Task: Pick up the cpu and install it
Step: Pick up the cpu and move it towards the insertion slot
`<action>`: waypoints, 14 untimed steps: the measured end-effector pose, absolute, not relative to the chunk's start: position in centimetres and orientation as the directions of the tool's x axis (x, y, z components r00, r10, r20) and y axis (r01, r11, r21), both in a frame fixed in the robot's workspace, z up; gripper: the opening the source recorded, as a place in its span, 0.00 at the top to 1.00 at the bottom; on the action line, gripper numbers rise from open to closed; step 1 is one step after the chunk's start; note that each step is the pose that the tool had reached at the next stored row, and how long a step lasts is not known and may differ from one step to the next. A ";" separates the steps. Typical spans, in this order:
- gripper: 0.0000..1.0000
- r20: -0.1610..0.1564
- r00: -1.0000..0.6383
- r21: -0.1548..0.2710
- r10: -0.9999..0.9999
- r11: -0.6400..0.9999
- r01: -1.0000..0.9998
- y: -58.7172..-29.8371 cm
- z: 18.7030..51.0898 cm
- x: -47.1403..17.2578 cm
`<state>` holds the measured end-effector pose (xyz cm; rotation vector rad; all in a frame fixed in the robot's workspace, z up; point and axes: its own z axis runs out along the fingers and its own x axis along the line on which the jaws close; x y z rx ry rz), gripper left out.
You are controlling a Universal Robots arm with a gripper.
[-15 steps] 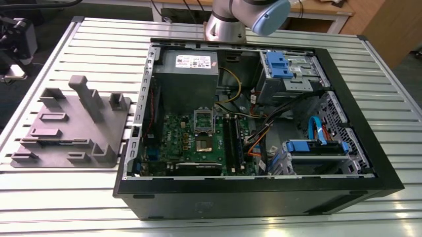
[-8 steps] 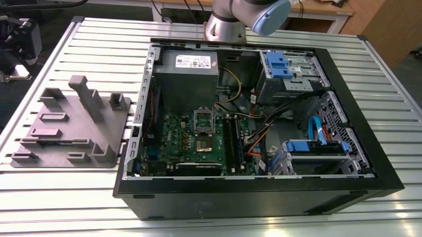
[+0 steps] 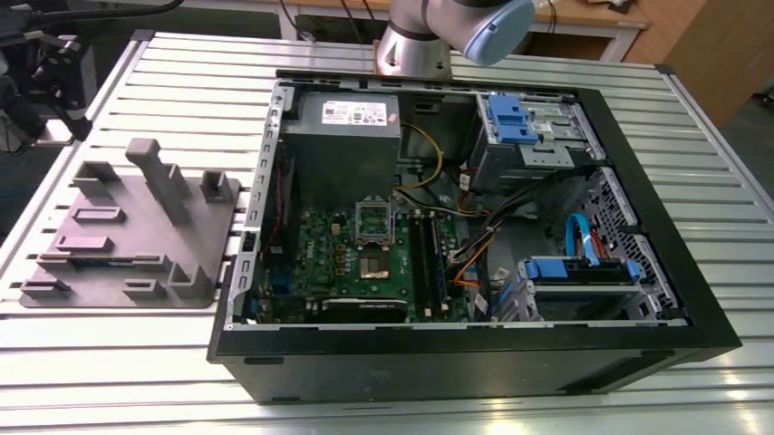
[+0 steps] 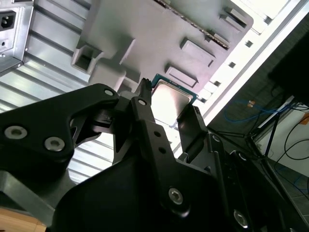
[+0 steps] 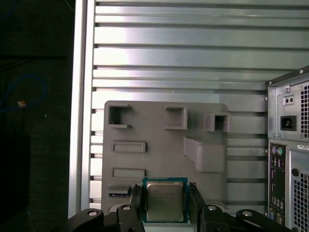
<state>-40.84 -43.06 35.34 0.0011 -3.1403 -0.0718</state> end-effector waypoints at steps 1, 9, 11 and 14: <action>0.53 0.000 -1.000 0.046 -0.001 0.999 -0.001 -43.1 35.3 -40.6; 0.53 0.001 -1.000 0.046 -0.001 0.999 -0.001 -43.1 35.3 -38.9; 0.53 0.001 -1.000 0.046 -0.001 0.999 -0.001 -43.1 35.3 -38.4; 0.53 0.002 -1.000 0.046 -0.001 0.999 -0.001 -43.1 35.3 -37.6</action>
